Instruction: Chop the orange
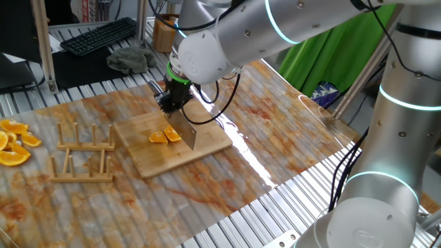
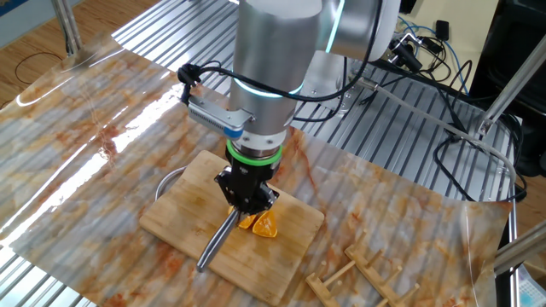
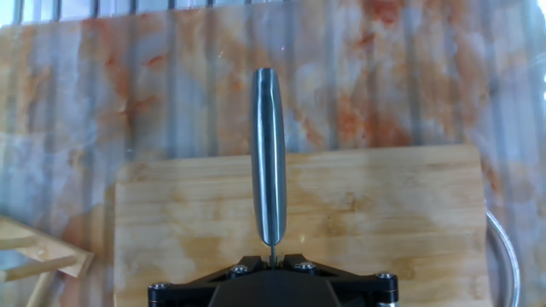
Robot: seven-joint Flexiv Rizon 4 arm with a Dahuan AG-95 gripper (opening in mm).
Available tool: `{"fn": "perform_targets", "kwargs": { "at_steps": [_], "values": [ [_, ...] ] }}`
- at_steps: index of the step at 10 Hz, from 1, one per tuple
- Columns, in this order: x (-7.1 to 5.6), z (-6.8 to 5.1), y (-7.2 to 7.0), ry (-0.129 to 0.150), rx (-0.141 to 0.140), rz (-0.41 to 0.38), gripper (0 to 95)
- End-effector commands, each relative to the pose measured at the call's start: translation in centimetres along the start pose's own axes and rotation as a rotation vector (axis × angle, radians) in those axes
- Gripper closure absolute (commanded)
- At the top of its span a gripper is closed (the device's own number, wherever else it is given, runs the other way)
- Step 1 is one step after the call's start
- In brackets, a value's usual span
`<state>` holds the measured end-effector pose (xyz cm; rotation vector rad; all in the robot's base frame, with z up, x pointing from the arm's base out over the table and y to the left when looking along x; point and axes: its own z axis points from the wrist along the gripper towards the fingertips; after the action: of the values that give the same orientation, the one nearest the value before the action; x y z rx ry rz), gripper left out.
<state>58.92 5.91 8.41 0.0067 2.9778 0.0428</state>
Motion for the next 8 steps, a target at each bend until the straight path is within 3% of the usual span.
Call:
{"fn": "perform_targets", "kwargs": {
  "at_steps": [1, 8],
  "values": [
    [0.11, -0.23, -0.26, -0.002, 0.000, -0.007, 95.0],
    [0.25, 0.13, -0.82, -0.011, -0.001, -0.013, 95.0]
  ]
}}
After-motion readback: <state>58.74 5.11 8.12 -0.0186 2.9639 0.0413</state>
